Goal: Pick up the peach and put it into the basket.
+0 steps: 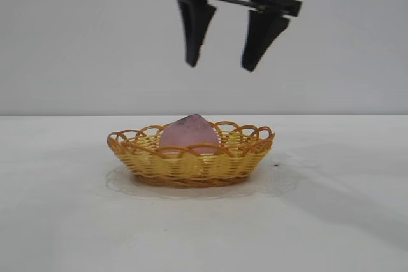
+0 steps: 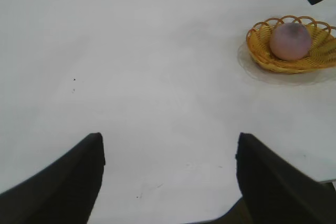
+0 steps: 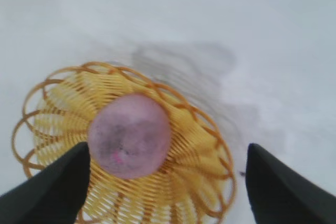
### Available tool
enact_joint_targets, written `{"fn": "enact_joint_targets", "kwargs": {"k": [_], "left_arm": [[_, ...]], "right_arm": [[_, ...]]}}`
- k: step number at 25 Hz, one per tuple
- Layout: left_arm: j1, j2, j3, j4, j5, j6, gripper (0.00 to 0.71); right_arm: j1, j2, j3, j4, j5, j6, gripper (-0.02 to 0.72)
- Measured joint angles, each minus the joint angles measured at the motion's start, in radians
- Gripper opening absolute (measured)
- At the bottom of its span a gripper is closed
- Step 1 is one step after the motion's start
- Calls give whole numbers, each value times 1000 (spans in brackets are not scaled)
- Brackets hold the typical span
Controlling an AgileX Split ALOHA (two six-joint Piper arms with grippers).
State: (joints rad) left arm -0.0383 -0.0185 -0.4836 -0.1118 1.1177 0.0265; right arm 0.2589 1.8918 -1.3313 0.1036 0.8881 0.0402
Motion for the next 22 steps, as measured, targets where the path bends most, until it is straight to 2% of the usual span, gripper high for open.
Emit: {"fn": "enact_joint_targets", "kwargs": {"k": [4, 8, 12, 15, 19, 22], "left_arm": [[0, 0, 0, 0, 0, 0, 524], [0, 0, 0, 0, 0, 0, 524], [0, 0, 0, 0, 0, 0, 524], [0, 0, 0, 0, 0, 0, 524], [0, 0, 0, 0, 0, 0, 524], [0, 0, 0, 0, 0, 0, 524]], "right_arm": [[-102, -86, 189, -4, -56, 0, 538], [-133, -261, 293, -30, -92, 42, 538], [-139, -469, 369, -74, -88, 92, 538], [-139, -626, 416, -74, -37, 92, 538], [-139, -780, 507, -83, 92, 76, 538], [-139, -906, 589, -87, 158, 76, 538]]}}
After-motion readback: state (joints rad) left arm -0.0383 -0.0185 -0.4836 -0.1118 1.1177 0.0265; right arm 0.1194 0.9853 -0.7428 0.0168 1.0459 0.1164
